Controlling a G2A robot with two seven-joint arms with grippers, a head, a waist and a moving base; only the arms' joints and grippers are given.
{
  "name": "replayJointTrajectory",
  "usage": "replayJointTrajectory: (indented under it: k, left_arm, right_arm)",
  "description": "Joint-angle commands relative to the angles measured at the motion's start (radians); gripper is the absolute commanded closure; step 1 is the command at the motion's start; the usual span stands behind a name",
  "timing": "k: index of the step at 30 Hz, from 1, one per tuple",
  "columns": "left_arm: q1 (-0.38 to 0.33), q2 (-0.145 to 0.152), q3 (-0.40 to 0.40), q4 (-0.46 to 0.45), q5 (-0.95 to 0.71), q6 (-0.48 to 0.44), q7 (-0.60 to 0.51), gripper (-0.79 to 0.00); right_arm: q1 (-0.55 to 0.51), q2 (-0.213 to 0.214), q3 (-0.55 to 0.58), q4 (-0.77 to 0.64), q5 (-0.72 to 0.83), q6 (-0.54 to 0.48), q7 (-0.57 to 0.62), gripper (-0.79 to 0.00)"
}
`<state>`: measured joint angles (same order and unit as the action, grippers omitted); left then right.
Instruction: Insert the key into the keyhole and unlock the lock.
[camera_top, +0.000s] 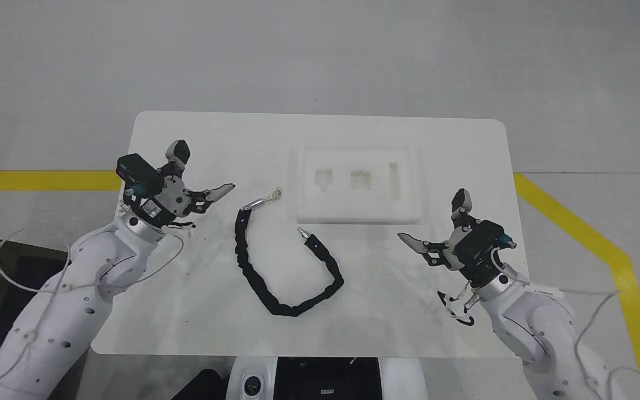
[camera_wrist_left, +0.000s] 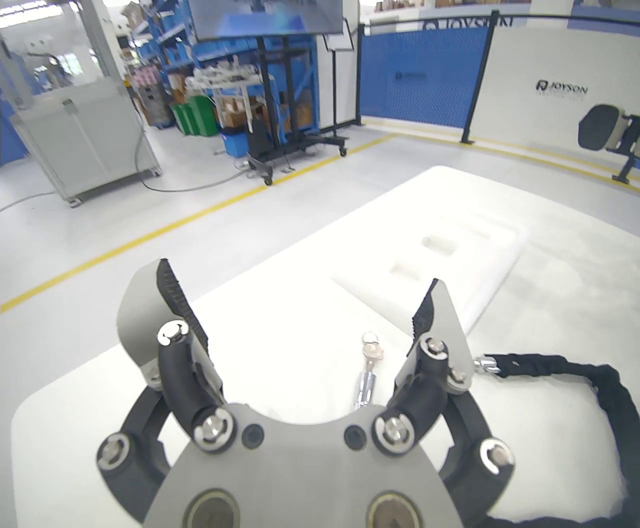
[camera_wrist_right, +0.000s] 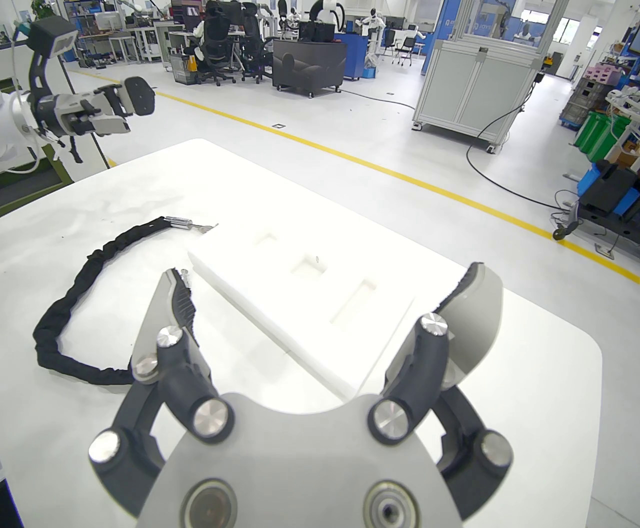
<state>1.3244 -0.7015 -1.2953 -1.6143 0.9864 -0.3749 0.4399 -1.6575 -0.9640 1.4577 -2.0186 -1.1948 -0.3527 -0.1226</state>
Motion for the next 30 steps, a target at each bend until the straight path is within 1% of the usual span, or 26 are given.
replayJointTrajectory:
  k: [1, 6, 11, 15, 17, 30]
  left_arm:
    - [0.030, 0.001, -0.036, 0.016, -0.005, 0.009, 0.052, -0.785]
    - [0.068, -0.001, -0.104, 0.036, -0.018, 0.023, 0.082, -0.785]
    - [0.069, -0.005, -0.143, 0.041, -0.032, 0.018, 0.046, -0.785]
    - [0.047, -0.008, -0.158, 0.048, -0.039, -0.034, -0.010, -0.785]
    - [0.034, -0.011, -0.158, 0.048, -0.050, -0.072, -0.019, -0.785]
    - [0.034, -0.011, -0.158, 0.048, -0.050, -0.072, -0.019, -0.784]
  right_arm:
    - [0.000, 0.000, 0.000, 0.000, 0.000, 0.000, 0.000, -0.785]
    - [0.000, 0.000, 0.000, 0.000, 0.000, 0.000, 0.000, -0.785]
    - [0.000, 0.000, 0.000, 0.000, 0.000, 0.000, 0.000, -0.785]
    - [0.000, 0.000, 0.000, 0.000, 0.000, 0.000, 0.000, -0.785]
    - [0.000, 0.000, 0.000, 0.000, 0.000, 0.000, 0.000, -0.785]
    - [0.000, 0.000, 0.000, 0.000, 0.000, 0.000, 0.000, -0.784]
